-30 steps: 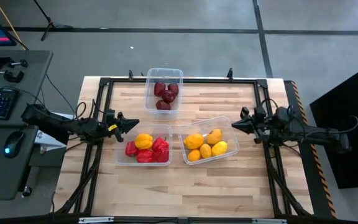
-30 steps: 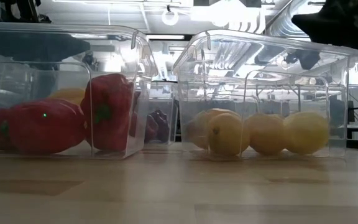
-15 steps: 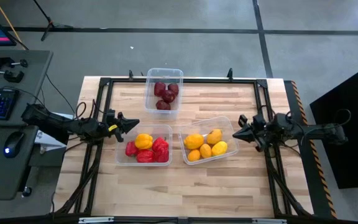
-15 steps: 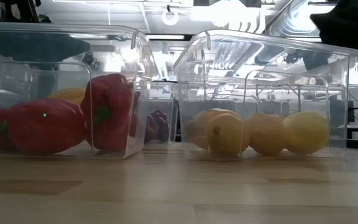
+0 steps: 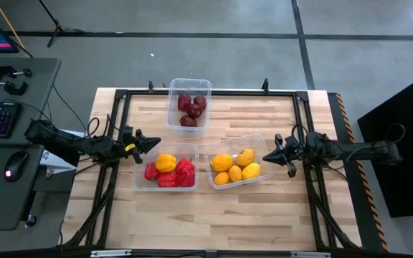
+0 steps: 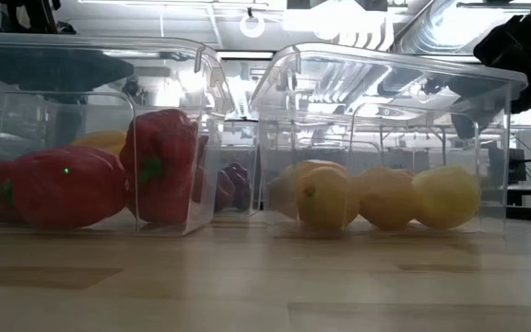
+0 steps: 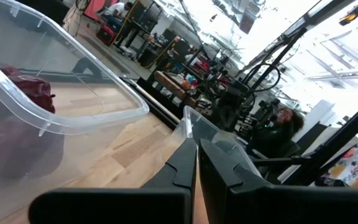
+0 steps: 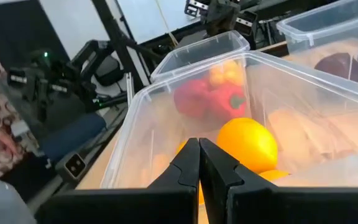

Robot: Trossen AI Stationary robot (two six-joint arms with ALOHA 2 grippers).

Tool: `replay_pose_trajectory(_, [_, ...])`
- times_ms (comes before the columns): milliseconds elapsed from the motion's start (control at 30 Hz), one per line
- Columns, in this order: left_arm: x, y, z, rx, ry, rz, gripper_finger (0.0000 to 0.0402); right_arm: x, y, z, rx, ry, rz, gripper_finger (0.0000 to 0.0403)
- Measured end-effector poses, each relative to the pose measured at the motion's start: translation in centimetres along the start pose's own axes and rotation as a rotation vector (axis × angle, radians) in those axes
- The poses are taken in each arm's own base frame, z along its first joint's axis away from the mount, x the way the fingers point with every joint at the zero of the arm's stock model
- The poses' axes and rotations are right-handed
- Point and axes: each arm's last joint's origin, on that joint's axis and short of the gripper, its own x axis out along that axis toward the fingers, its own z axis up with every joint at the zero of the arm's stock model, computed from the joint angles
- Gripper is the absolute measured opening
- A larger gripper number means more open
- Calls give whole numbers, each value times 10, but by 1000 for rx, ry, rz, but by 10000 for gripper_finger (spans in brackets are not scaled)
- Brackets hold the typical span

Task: Sort produce into baskets
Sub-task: Return to Home Position

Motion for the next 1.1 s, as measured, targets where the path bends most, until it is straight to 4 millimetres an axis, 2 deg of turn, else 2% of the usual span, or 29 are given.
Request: replay_pose_trajectory(1100, [0, 0, 0, -1, 0, 0, 5, 0, 1, 4, -31, -56, 17, 0])
